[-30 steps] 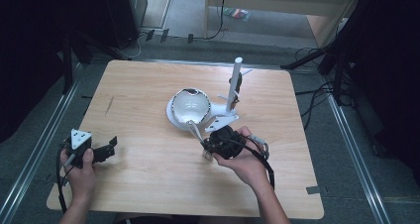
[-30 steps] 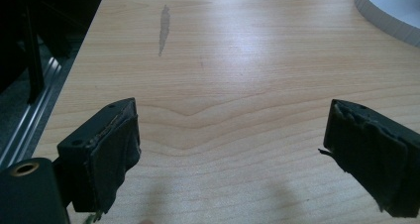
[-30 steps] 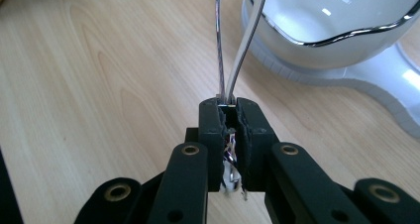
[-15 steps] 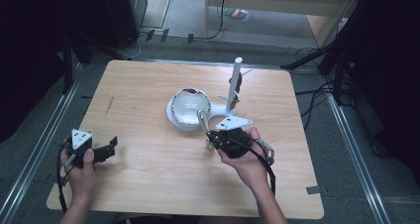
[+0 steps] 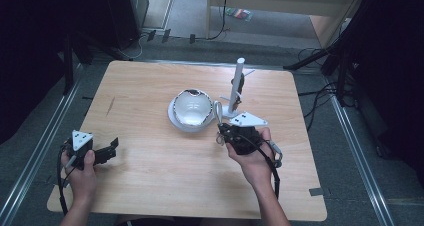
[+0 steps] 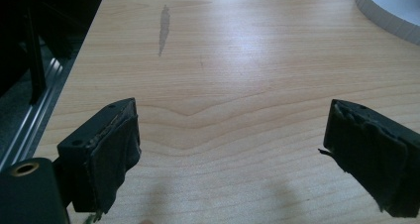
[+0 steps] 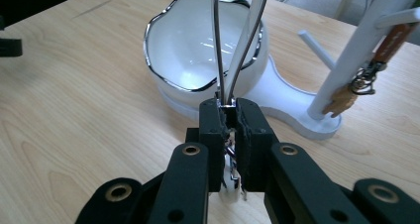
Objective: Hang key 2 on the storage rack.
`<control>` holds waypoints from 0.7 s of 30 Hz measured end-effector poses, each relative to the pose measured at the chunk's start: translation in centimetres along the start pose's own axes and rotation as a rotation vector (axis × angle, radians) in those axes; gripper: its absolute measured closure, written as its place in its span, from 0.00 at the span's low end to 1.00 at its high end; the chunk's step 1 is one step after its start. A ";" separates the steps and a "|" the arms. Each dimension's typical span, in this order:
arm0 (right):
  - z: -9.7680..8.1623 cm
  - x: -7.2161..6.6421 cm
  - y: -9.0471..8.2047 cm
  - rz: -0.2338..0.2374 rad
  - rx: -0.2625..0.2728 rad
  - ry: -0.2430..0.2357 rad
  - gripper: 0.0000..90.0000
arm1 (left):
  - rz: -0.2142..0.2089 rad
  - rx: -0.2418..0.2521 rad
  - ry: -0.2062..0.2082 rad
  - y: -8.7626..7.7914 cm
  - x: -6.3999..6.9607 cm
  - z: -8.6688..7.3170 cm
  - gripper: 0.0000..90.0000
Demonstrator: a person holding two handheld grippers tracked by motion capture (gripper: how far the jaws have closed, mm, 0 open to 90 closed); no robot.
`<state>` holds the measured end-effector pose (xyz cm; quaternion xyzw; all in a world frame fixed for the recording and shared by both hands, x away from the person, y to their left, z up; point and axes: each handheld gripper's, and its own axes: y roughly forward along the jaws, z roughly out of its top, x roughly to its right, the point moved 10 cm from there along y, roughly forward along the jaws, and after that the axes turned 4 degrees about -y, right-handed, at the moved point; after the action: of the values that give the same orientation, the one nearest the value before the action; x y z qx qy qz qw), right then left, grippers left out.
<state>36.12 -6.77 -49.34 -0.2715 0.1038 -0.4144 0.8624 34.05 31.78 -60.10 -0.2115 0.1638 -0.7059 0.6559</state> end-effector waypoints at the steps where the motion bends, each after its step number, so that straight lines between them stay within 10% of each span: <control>1: 0.0 0.2 -0.1 -0.008 0.003 0.003 0.93 | 0.000 -0.001 0.001 0.0 0.0 0.0 0.08; 21: -0.2 3.9 -0.2 -0.110 0.038 0.077 0.93 | -0.001 0.000 0.004 0.0 0.0 0.0 0.09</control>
<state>38.36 -9.93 -49.24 -0.2442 0.1137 -0.4732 0.8387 34.02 31.76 -60.10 -0.2100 0.1650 -0.7067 0.6552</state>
